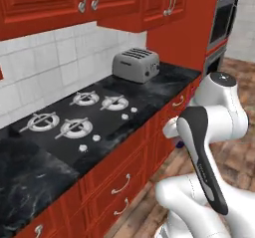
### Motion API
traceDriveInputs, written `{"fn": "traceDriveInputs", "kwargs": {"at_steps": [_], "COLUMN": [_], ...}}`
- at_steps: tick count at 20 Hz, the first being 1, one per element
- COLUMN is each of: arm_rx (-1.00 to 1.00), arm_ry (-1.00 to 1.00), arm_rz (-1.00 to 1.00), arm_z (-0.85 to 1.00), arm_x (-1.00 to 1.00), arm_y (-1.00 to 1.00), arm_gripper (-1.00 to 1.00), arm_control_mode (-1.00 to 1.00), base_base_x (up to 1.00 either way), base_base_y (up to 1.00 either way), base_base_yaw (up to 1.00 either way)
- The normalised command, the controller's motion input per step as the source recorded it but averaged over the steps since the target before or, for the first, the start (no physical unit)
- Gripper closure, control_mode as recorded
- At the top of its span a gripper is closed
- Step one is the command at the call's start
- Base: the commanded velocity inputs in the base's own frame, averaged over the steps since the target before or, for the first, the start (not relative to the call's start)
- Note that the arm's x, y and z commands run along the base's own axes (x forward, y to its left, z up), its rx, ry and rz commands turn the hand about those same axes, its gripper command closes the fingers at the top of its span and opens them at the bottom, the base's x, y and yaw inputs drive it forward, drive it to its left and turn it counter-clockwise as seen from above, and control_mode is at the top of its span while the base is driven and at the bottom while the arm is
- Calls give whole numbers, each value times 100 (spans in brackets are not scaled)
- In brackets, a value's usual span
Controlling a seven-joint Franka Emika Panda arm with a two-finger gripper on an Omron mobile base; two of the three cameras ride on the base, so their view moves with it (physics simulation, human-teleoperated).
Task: Place the drinks on the dining counter in a tight cluster.
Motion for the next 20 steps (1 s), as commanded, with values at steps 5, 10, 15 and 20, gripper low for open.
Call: {"fn": "traceDriveInputs", "kwargs": {"at_steps": [5, 10, 15, 20], "arm_rx": [0, 0, 0, 0], "arm_ry": [0, 0, 0, 0], "arm_rz": [0, 0, 0, 0], "arm_z": [0, 0, 0, 0], "arm_x": [0, 0, 0, 0], "arm_y": [0, 0, 0, 0], "arm_gripper": [100, 100, 100, 100], "arm_control_mode": [100, 100, 100, 100], "base_base_x": [0, 0, 5, 88], "base_base_y": [0, 0, 3, 21], "base_base_yaw": [-100, -100, -99, -49]}}
